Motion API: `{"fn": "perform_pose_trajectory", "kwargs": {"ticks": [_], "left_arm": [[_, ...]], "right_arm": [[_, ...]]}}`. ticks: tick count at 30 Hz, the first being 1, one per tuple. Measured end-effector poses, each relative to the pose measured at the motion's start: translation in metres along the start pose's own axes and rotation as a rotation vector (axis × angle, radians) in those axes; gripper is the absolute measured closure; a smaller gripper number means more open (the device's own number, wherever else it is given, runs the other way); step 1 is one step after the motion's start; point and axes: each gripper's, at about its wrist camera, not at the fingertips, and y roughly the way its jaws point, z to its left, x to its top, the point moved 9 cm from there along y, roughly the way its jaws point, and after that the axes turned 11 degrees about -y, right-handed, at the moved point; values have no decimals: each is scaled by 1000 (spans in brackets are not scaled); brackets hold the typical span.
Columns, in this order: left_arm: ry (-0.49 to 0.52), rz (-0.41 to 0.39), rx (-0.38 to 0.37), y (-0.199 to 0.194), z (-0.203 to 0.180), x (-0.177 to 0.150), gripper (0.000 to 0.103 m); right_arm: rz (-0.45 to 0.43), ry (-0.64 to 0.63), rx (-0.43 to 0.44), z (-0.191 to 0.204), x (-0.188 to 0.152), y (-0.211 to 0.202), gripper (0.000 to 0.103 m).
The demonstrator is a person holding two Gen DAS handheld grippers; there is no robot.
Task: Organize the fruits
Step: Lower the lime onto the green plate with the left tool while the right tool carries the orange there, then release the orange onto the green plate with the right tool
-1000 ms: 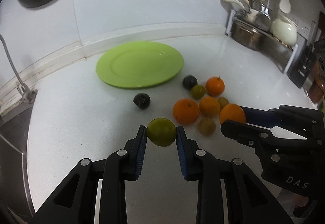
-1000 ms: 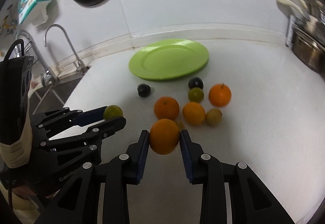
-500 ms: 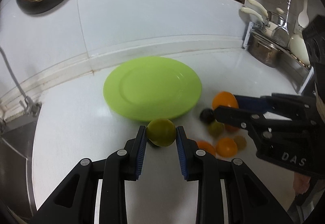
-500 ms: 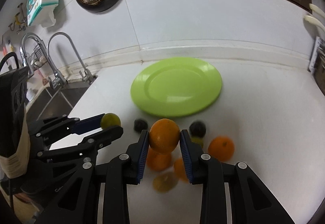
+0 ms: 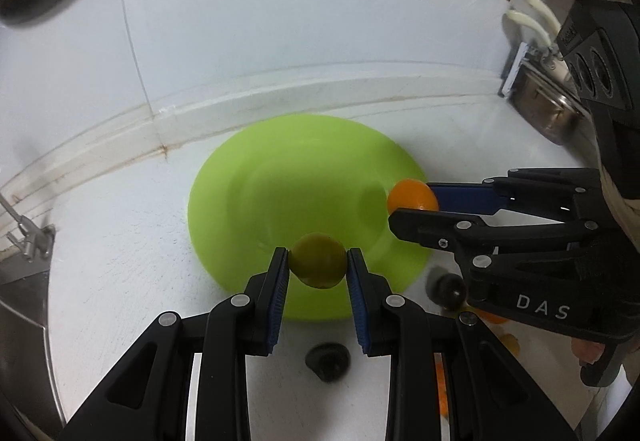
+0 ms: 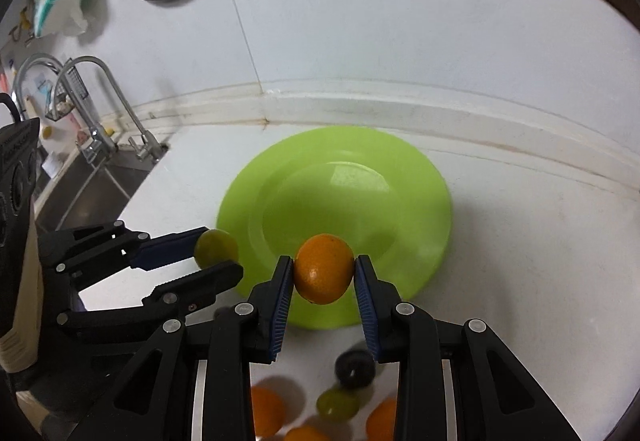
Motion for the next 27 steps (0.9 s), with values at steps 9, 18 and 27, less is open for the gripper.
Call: {"fn": "perform_pose_trajectory", "kwargs": {"ticks": [9, 18, 27], "left_arm": [[-19, 89, 13, 35, 7, -5, 74], [-17, 107, 17, 44, 11, -8, 74], [-31, 66, 32, 28, 12, -2, 62]], "right_arm": [[83, 25, 11, -17, -9, 36, 71], [118, 22, 17, -20, -16, 52, 71], [90, 14, 7, -18, -13, 47, 70]]}}
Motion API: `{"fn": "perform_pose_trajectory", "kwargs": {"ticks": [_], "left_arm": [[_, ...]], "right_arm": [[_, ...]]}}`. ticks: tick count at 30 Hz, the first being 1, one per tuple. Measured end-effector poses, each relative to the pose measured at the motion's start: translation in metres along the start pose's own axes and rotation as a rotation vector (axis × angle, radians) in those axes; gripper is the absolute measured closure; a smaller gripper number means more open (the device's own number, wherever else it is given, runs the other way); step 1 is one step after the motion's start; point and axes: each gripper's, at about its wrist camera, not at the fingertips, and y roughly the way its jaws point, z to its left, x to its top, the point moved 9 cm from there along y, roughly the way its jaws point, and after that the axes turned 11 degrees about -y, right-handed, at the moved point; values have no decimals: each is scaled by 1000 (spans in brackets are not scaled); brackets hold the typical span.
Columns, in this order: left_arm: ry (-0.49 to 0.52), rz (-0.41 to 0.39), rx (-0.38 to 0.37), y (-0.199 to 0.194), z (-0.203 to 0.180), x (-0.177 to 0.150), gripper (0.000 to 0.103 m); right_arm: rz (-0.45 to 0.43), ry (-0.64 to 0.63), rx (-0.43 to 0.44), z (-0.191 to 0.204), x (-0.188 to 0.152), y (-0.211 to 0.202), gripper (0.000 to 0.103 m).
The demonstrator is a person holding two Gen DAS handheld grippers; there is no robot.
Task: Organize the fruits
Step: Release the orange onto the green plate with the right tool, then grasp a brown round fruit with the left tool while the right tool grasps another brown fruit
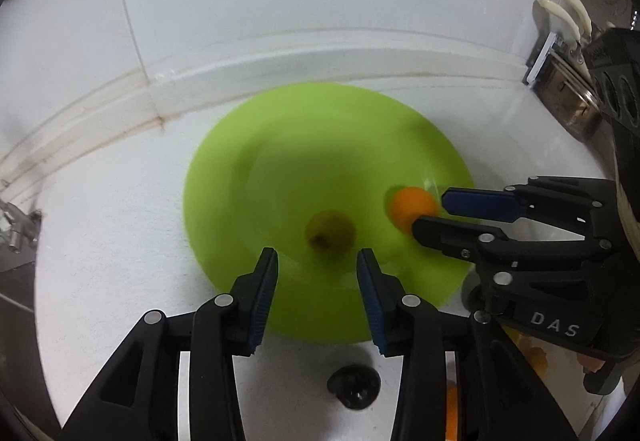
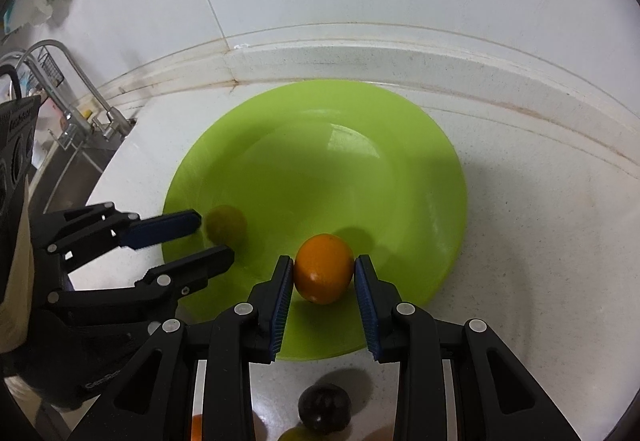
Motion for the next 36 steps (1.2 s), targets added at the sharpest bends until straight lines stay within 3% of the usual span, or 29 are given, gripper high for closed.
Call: {"fn": "perform_pose_trajectory", "kwargs": {"ticks": [11, 15, 19, 21, 36], "left_arm": [[1, -127, 0, -78, -13, -17, 43], [-7, -174, -12, -105, -21, -25, 38], [-13, -231, 3, -127, -32, -34, 34], [-6, -253, 13, -135, -37, -39, 33], [-3, -331, 40, -155, -63, -90, 31]], "right_arm": [[-194, -40, -82, 18, -4, -87, 69], [-258, -56, -119, 26, -15, -121, 61], [-290, -53, -125, 30, -27, -145, 60], [-304, -47, -128, 30, -34, -155, 54], [-339, -140, -121, 46, -80, -183, 54]]}}
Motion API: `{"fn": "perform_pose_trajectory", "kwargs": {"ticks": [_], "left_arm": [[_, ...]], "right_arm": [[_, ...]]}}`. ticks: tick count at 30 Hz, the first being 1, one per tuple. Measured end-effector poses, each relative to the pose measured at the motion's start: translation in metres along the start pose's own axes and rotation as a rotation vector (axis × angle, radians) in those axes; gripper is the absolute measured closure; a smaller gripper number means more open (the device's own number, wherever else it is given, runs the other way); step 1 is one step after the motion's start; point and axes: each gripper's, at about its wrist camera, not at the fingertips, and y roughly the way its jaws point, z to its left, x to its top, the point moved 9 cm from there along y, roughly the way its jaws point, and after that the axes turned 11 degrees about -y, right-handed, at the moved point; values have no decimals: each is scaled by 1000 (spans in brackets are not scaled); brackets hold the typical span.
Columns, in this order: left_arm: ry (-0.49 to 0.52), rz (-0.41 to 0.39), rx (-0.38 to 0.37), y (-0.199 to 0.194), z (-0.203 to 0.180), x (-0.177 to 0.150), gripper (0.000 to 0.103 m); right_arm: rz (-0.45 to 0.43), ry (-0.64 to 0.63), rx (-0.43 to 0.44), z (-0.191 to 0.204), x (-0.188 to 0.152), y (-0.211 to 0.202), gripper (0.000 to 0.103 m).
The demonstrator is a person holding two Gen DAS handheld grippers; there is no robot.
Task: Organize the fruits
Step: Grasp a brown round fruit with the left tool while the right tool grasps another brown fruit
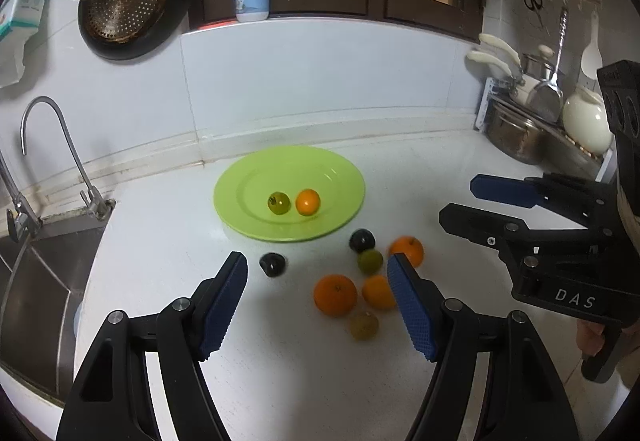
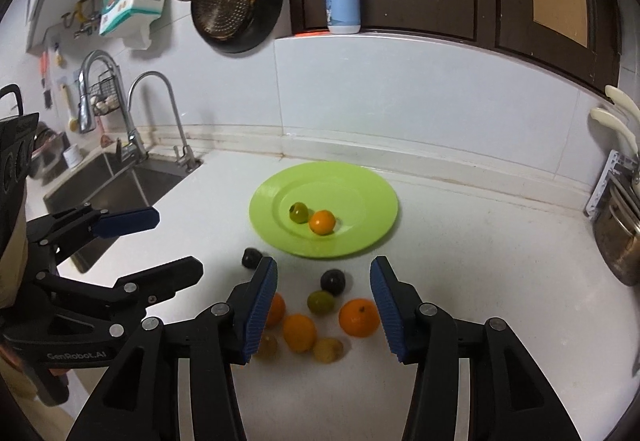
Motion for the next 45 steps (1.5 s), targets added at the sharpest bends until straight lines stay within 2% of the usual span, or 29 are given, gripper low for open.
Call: {"fn": "perform_pose_trajectory", "kwargs": {"ticks": [12, 19, 21, 31, 36, 45], "left_arm": [[71, -12, 6, 7, -14, -32, 31], [76, 36, 3, 26, -15, -49, 32], [78, 54, 2, 31, -15, -54, 37], [72, 149, -23, 59, -21, -74, 49], [68, 178, -30, 68, -23, -78, 55], [58, 200, -38, 74, -24, -77, 64]], "right_arm": [[64, -98, 43, 10, -45, 6, 54], [111, -133, 82, 18, -66, 22, 54], [126, -143, 86, 19, -71, 27, 54], [182, -100, 130, 14, -91, 50, 54], [203, -87, 149, 13, -97, 59, 59], [223, -59, 180, 14, -98, 74, 61]]}}
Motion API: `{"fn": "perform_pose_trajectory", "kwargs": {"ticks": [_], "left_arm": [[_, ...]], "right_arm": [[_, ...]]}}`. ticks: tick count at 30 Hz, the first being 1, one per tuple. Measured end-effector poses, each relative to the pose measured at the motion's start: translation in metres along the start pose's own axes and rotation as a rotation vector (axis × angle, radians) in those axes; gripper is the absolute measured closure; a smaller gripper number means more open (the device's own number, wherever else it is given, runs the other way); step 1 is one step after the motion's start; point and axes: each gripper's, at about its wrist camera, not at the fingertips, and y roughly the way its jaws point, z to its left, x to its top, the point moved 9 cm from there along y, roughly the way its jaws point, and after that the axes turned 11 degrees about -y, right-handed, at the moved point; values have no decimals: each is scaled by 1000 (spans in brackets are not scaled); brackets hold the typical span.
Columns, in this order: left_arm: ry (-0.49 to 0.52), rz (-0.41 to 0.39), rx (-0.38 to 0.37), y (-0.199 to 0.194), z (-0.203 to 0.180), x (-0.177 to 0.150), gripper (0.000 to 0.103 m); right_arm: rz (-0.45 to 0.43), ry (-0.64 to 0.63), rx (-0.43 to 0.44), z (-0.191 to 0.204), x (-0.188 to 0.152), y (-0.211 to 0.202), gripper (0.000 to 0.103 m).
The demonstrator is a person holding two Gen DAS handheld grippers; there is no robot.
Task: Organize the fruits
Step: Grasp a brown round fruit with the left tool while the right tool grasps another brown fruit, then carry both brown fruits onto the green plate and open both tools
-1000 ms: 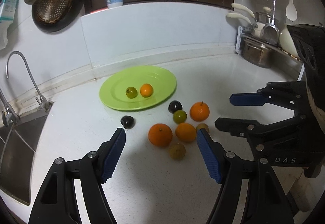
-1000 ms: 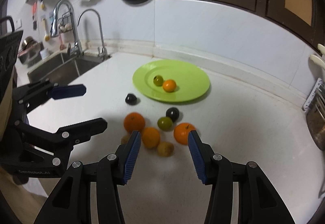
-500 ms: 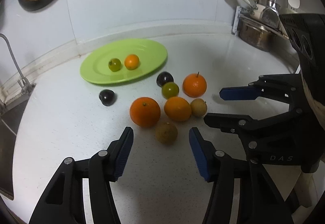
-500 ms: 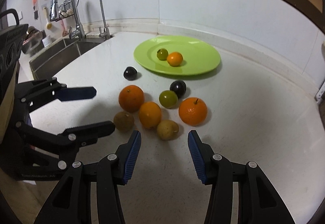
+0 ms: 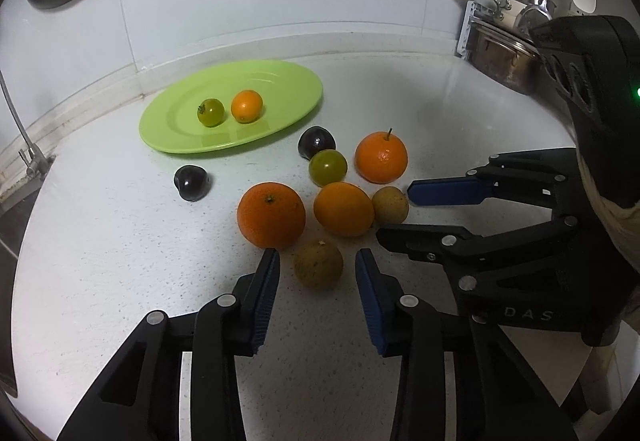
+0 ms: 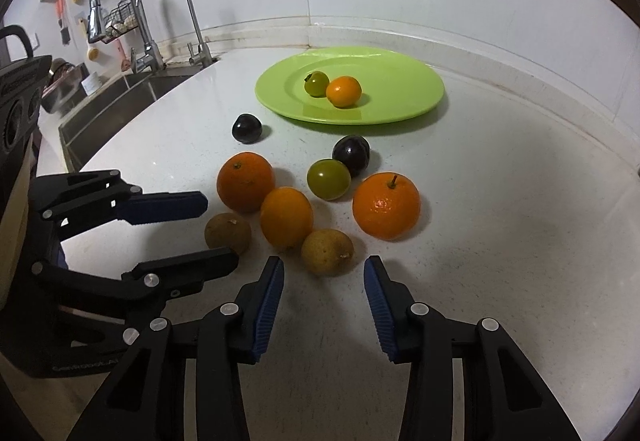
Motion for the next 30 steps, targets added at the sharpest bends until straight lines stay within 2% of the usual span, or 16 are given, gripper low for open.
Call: {"fn": "perform_pose_trajectory", "kwargs": {"ticks": [7, 10, 20, 30], "left_arm": [[-10, 26, -11, 6, -1, -1, 70], [-12, 30, -12, 7, 0, -1, 75], [-16, 13, -20, -6, 0, 0, 75], [-20, -36, -26, -33, 4, 9, 75]], "right_arm": [[14, 4, 5, -3, 1, 9, 66], [11, 6, 9, -3, 0, 12, 73], [-7, 30, 3, 4, -2, -3, 73], [-51, 47, -15, 12, 8, -29, 73]]}}
